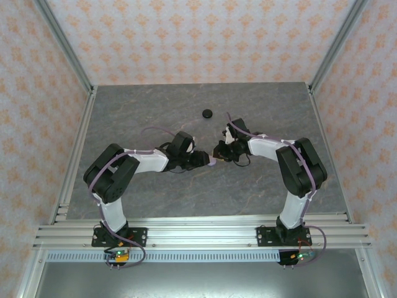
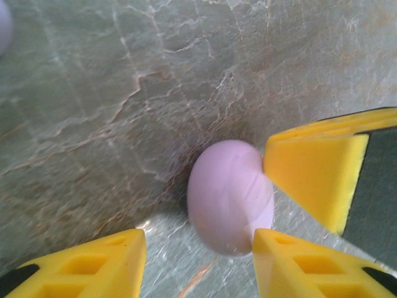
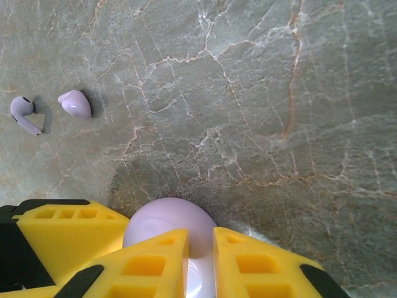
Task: Insert the wireless bluetooth earbuds into the charging case
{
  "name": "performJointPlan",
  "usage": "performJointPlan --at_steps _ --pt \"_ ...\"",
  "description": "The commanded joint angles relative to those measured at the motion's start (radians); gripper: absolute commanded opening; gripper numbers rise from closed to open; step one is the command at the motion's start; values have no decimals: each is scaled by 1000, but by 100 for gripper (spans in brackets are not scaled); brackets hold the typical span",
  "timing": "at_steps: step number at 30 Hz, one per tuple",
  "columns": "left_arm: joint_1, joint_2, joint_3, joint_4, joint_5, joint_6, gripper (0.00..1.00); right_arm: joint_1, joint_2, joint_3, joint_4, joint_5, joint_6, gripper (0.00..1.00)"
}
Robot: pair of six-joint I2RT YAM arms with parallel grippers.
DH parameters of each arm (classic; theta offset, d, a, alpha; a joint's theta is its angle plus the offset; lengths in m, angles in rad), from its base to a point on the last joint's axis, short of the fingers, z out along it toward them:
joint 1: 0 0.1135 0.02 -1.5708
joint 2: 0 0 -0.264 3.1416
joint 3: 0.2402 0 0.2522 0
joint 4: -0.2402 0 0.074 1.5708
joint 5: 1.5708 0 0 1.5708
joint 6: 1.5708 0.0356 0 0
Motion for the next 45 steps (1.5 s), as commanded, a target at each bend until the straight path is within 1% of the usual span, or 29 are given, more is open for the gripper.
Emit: performJointPlan --at_steps 1,4,6,13,18,22,25,26,28,30,33,34,37,41,45 --pt "-24 70 -4 102 15 -40 47 -5 11 -22 1 8 7 18" --pt "-29 70 0 116 18 -52 46 -5 10 -22 1 7 12 18" --pt "-33 104 1 134 22 -64 46 -4 9 -22 1 7 15 18" --pt "-45 118 2 177 23 -101 43 -5 -4 -32 30 -10 46 18" --pt "-44 119 -1 193 8 -121 40 -4 -20 -53 54 -23 67 18" --pt "-45 120 -3 211 9 -137 33 -5 -34 -66 63 -18 77 18" --pt "-46 117 -4 210 2 -139 25 -4 -49 -72 64 -14 82 19" --pt "-44 114 -6 205 -3 -138 23 -4 -58 -74 62 -8 83 19" --pt "-44 105 -5 191 -13 -130 22 -5 -80 -79 57 12 83 22" --pt "-44 90 -4 163 -31 -109 22 -7 -110 -81 43 36 80 27" --pt "-33 83 -5 145 -32 -81 22 -23 -160 -92 30 48 70 31" --pt "-27 49 -5 140 -29 -70 22 -30 -181 -98 28 47 66 32" --pt "2 11 -3 108 -9 -17 19 -53 -253 -114 8 40 35 35" --pt "59 -70 2 70 52 92 17 -95 -358 -115 -37 18 -42 37" --pt "120 -177 19 31 143 209 17 -137 -468 -97 -84 -64 -146 40"
